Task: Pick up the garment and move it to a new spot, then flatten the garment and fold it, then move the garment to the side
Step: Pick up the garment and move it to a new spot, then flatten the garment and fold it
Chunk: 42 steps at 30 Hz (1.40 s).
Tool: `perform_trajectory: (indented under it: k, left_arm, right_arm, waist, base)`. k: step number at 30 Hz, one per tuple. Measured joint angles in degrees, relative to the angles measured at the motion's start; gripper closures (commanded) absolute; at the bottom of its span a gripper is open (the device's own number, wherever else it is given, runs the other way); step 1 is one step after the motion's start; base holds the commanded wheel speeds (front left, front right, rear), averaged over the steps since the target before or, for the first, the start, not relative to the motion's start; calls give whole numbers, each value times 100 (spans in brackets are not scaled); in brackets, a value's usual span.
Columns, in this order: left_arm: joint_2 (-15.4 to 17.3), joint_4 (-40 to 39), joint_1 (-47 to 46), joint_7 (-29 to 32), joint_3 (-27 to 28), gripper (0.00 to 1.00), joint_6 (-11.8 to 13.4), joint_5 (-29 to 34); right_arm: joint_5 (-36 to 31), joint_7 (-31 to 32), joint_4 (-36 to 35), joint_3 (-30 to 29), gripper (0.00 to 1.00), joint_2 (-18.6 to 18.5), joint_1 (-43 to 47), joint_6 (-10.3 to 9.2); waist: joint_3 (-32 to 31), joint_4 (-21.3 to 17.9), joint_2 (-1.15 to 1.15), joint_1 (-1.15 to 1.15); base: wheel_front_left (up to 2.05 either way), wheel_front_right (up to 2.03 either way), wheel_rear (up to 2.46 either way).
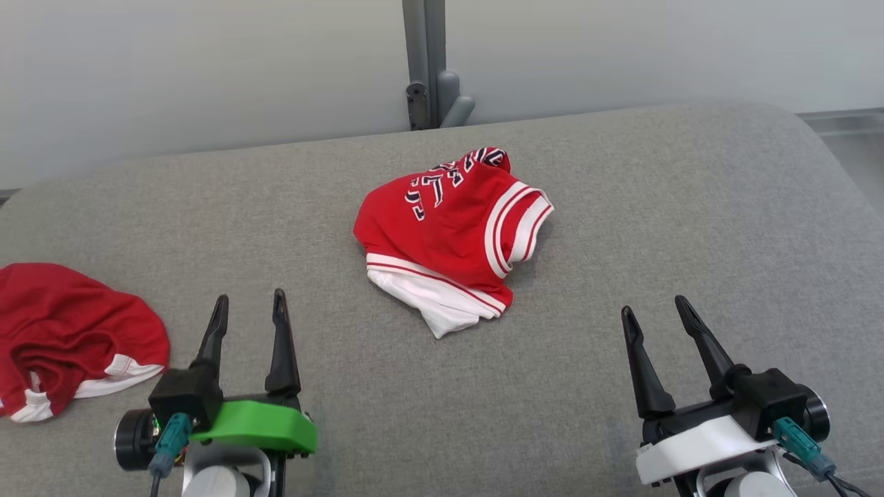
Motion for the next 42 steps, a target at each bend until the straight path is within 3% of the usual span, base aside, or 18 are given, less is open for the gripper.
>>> perform_trajectory:
  k: [5,18,42]
  left_arm:
    - [-1,-347,574,0,66,0,-63,-123]
    - [-2,-870,1349,-7,52,0,-103,241]
    - [-2,-851,1418,-7,-124,0,-137,330]
  right_arm:
    - [-14,1,-52,-67,0,-1,170,-1]
    - [-16,1,-18,-91,0,0,404,0]
    - [18,1,25,-33,0,0,428,-1]
  waist:
    - [-238,170,0,0]
    - [-512,252,0,0]
    - [-495,293,0,0]
  base:
    - [0,0,0]
    - [0,0,0]
    - [0,0,0]
